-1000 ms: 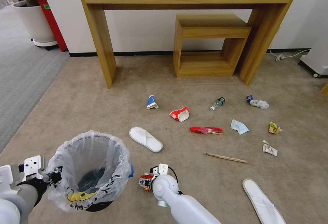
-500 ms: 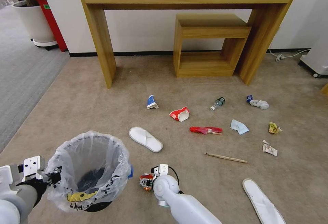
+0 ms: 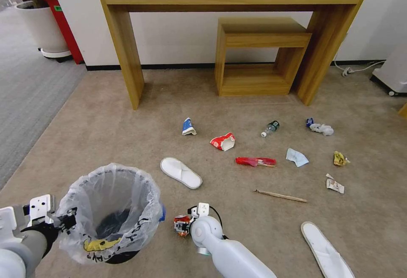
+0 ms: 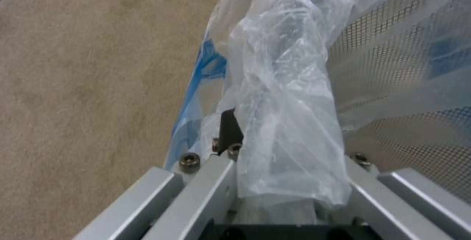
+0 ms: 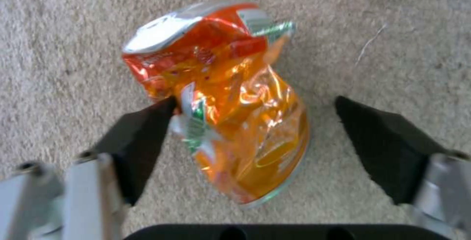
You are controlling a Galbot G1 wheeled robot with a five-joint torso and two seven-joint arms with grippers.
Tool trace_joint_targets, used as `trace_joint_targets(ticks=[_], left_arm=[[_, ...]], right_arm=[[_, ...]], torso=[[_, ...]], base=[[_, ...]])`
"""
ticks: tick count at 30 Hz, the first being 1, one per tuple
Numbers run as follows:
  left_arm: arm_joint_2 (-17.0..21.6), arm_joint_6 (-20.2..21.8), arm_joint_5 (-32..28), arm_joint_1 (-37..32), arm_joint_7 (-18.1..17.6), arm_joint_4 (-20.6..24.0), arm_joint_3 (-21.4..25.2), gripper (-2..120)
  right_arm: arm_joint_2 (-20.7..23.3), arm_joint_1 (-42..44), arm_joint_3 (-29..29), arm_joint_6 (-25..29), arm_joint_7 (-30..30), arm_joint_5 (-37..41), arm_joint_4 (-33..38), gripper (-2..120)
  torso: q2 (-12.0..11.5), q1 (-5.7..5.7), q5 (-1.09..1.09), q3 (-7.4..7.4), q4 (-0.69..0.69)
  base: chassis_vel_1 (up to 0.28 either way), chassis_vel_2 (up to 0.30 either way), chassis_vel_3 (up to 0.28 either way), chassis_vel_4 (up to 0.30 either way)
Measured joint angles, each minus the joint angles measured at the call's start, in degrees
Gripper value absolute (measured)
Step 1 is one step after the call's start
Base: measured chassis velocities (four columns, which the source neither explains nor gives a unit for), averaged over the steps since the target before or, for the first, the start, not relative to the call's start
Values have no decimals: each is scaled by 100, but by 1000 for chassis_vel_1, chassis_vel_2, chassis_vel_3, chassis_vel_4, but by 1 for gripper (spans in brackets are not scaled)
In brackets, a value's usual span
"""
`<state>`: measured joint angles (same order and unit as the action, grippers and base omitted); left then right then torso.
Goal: Pick up the trash bin and place the garbage on the floor into it.
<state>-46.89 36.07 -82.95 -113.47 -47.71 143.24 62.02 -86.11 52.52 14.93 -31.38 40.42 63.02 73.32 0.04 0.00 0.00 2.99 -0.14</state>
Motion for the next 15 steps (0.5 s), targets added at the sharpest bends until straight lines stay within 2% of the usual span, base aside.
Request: trace_joint_targets(ticks=[3,5,8,10,15], left_arm=[[-2,-6,2,-3,2,0,3,2],[-3,-11,12,-10,2,0,8,2],[-3,-13,15,-13,2,0,12,2],[12,-17,15,-16,3,0,37,2],[18,-22,16,-16,3,0,43,2]], right_arm=[[15,8,2,-8,0,16,29,73],[51,19,8,-9,-18,31,65,62],[63,19,9,-8,-19,31,72,55],[85,19,9,26,-31,26,89,43],[104,24,3,79,-68,5,94,34]], torso=[[0,0,0,0,0],[0,0,0,0,0],[0,0,0,0,0],[0,0,1,0,0],[0,0,1,0,0]], base=[[0,0,0,0],[0,0,0,0],[0,0,0,0],[0,0,0,0],[0,0,0,0]])
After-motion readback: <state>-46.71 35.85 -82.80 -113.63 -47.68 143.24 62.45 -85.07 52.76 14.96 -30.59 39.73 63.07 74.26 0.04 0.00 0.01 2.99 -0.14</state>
